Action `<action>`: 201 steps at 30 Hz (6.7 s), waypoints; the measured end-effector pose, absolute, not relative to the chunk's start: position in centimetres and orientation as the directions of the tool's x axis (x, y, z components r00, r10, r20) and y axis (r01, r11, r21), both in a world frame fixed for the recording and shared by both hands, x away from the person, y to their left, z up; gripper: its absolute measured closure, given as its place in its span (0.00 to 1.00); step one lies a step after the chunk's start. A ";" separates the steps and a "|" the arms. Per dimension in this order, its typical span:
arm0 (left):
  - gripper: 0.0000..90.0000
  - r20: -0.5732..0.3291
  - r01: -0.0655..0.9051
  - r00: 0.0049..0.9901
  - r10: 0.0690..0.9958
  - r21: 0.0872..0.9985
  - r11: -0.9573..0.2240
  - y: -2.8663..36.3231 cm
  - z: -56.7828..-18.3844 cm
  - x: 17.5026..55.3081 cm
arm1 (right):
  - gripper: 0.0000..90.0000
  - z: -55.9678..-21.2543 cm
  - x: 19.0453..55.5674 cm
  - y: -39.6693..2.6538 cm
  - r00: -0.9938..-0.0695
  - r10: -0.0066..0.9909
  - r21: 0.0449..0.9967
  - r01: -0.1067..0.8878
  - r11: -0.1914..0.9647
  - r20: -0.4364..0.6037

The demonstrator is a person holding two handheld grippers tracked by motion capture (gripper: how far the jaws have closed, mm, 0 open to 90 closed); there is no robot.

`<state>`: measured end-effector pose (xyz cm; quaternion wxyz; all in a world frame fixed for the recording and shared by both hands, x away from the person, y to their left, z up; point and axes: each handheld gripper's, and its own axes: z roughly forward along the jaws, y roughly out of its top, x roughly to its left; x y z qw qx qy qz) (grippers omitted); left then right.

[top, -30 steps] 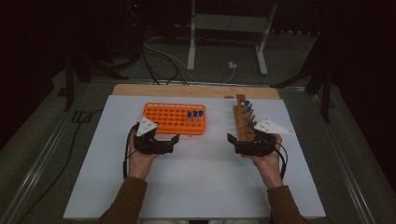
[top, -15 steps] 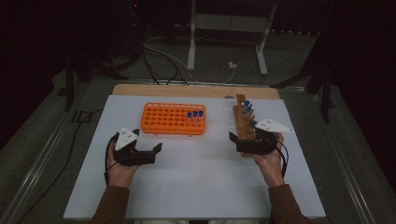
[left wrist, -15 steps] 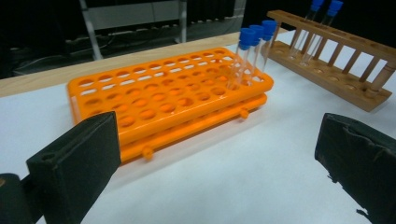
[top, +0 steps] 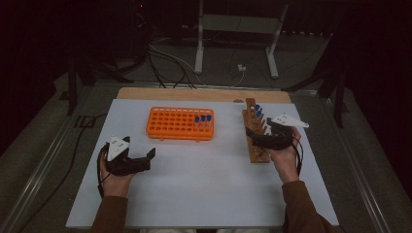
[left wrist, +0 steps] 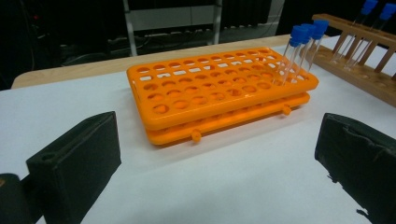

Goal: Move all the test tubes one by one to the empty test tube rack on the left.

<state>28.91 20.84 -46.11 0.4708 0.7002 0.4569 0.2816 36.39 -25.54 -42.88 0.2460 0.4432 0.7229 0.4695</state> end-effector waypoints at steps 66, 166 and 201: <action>0.01 -0.104 0.400 0.425 0.899 0.913 -0.084 20.6 -46.4 28.9 | 0.86 -41.3 39.7 -26.8 -0.391 0.920 0.907 0.380 0.183 -0.022; 0.84 0.114 0.221 0.714 0.690 0.899 -0.378 3.9 -43.2 31.6 | 0.86 -40.5 33.5 -15.3 -0.772 0.609 0.903 0.376 0.207 0.182; 0.87 0.050 0.262 0.621 0.782 0.928 -0.267 9.0 -41.8 35.7 | 0.11 -42.0 32.7 -21.4 -0.602 0.797 0.915 0.349 0.201 0.055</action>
